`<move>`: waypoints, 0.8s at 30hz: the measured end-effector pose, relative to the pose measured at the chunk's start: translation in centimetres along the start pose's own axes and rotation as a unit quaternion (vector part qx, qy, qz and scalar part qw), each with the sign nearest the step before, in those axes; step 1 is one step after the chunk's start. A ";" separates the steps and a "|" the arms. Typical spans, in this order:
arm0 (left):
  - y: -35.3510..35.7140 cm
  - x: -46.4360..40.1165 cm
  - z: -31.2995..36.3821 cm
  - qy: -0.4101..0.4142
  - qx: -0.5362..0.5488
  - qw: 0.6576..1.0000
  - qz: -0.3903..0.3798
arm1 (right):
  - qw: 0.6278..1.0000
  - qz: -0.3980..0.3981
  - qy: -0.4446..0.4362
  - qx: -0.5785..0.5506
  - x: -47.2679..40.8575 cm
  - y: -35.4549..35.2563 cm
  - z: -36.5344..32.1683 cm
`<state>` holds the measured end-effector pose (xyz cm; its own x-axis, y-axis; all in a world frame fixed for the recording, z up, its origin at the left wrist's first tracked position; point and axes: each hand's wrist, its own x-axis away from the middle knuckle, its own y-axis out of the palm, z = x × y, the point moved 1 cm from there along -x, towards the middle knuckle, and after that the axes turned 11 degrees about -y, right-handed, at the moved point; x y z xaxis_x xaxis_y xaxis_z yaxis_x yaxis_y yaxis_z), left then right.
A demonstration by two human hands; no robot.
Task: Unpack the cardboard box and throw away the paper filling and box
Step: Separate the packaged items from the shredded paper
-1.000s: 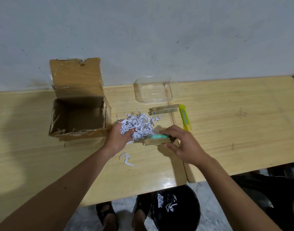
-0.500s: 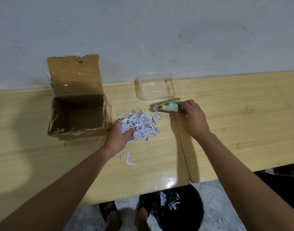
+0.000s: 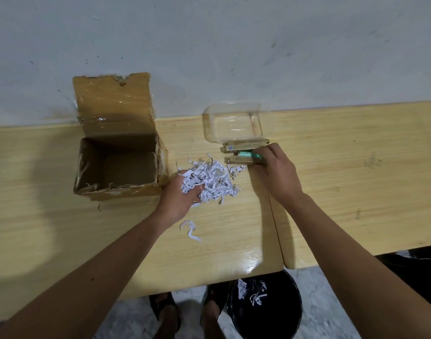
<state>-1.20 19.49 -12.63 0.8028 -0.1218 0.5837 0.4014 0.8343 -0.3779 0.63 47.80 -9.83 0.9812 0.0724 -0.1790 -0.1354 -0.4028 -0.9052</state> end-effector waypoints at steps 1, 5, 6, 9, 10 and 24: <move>0.0 0.0 0.0 0.001 0.003 1.000 -0.002 | 1.000 0.003 -0.007 -0.003 0.0 0.0 -0.1; 0.1 0.3 -0.1 0.022 -0.008 1.000 0.018 | 0.998 0.021 -0.054 -0.006 0.2 0.4 -0.1; 0.2 0.2 -0.4 0.027 -0.007 0.999 0.021 | 0.998 0.025 -0.058 -0.006 0.3 0.3 -0.1; 0.4 1.0 0.4 0.056 0.000 0.998 0.030 | 0.995 0.063 -0.070 0.018 0.6 -0.2 -1.0; 0.5 1.2 0.6 0.068 0.009 0.997 0.038 | 0.994 0.077 -0.077 0.004 0.9 -0.4 -1.7; -0.4 2.0 0.2 0.214 -0.047 0.974 0.063 | 0.971 -0.109 -0.098 -0.190 0.8 2.0 -5.1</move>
<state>0.16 19.04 -11.19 0.9505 -0.2515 0.1827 0.3102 0.8072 -0.5022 1.89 42.40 -9.81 0.9311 0.3500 -0.1027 0.1692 -0.6640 -0.7284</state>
